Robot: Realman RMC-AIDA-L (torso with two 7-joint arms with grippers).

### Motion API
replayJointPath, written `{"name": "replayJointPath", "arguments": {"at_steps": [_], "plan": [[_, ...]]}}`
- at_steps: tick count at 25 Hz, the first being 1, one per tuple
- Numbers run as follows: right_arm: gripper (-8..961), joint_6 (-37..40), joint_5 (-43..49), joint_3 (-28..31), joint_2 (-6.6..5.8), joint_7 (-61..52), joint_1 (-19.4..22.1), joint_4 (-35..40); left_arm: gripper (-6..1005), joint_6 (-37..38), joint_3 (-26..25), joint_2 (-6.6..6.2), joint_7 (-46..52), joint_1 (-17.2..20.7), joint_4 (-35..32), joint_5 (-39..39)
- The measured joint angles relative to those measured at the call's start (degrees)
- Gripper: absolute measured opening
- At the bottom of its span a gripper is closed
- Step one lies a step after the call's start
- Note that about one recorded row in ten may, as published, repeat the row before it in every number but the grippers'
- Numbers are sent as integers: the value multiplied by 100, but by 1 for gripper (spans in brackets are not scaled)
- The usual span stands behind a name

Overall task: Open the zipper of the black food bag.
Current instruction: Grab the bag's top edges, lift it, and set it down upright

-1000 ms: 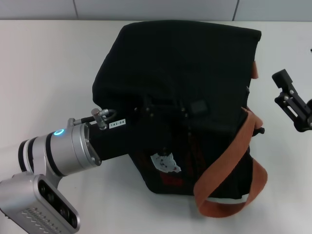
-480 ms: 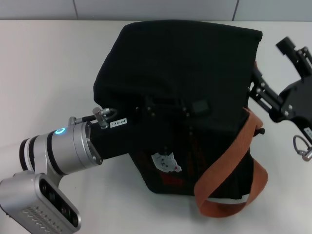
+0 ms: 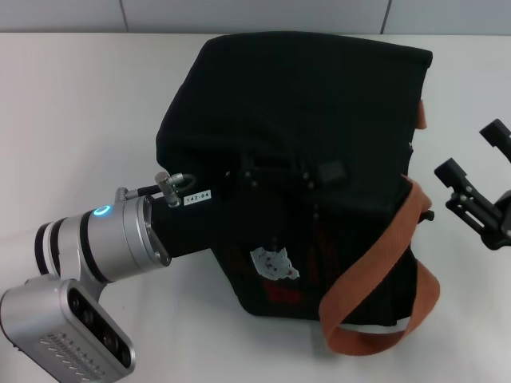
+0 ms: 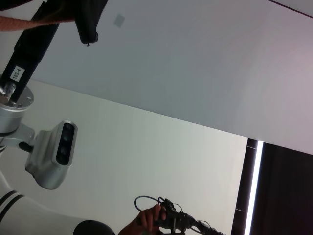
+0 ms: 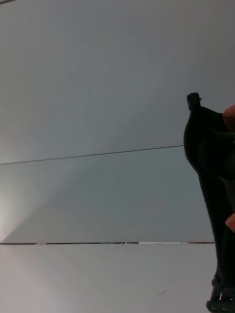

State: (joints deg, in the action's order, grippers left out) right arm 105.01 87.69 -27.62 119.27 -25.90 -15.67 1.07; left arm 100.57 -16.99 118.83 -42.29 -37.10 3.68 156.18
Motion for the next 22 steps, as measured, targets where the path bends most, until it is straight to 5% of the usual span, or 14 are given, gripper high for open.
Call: {"name": "replayJointPath", "arguments": {"at_steps": [4, 17, 22], "plan": [[834, 188, -8, 37, 12, -28, 41, 20, 93, -9, -2, 1, 3, -27, 1, 0], [835, -405, -55, 27, 20, -245, -782, -172, 93, -26, 21, 9, -27, -45, 68, -1], [835, -561, -36, -3, -2, -431, -553, -103, 93, -26, 21, 9, -30, -54, 72, 1]]}}
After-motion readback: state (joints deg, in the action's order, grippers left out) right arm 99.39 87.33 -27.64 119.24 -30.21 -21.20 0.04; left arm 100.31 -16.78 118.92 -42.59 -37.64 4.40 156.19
